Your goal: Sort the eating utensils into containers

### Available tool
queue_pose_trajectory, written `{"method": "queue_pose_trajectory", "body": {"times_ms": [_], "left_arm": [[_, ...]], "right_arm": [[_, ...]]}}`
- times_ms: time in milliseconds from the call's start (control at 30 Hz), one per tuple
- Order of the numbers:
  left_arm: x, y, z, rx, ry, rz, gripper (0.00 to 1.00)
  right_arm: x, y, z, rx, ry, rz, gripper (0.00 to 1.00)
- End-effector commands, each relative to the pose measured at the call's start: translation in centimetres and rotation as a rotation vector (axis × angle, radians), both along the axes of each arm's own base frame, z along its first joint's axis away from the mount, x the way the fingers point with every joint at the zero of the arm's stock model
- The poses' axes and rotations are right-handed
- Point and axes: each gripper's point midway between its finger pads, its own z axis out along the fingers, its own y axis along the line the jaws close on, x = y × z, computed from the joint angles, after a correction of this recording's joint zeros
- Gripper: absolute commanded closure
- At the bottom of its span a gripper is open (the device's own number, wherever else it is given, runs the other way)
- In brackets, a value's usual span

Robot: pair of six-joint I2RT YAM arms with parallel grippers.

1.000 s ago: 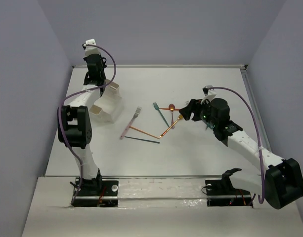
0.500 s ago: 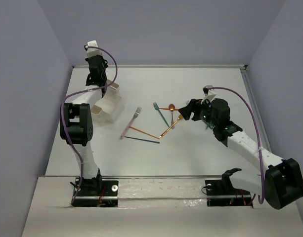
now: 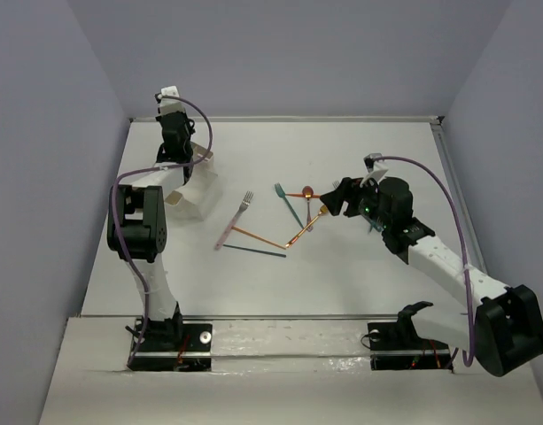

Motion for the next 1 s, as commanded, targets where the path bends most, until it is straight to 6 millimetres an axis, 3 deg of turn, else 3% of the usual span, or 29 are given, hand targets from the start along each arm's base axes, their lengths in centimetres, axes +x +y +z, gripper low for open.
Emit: {"method": "queue_pose_trajectory", "body": {"times_ms": [0, 233, 300, 733, 800, 833, 900, 967], "left_arm": [[-1.2, 0.4, 5.3, -0.006, -0.137, 0.006, 0.75], [-2.6, 0.8, 5.5, -0.024, -0.143, 0.028, 0.49], [-3.1, 0.6, 6.4, -0.031, -0.159, 0.014, 0.45], [-6.7, 0.2, 11.5, -0.075, -0.206, -0.017, 0.46], [-6.9, -0.9, 11.3, -0.116, -0.172, -0.053, 0.49], [-7.2, -1.6, 12.1, -0.129, -0.177, -0.076, 0.51], [-7.5, -3.9, 11.0, -0.164, -0.107, -0.124, 0.55], [-8.3, -5.7, 11.1, -0.19, -0.075, -0.156, 0.57]], "right_arm": [[0.1, 0.1, 2.2, 0.032, -0.086, -0.004, 0.27], [0.2, 0.1, 1.9, 0.029, -0.077, -0.009, 0.27], [0.3, 0.1, 1.9, 0.028, -0.077, -0.01, 0.27], [0.5, 0.1, 1.3, 0.017, -0.047, -0.015, 0.27], [0.6, 0.0, 0.9, 0.009, -0.032, -0.021, 0.27], [0.8, -0.1, 1.0, 0.006, -0.031, -0.031, 0.27], [0.9, -0.2, 0.6, -0.003, -0.017, -0.037, 0.28], [1.0, -0.2, 0.3, -0.007, -0.007, -0.042, 0.3]]}}
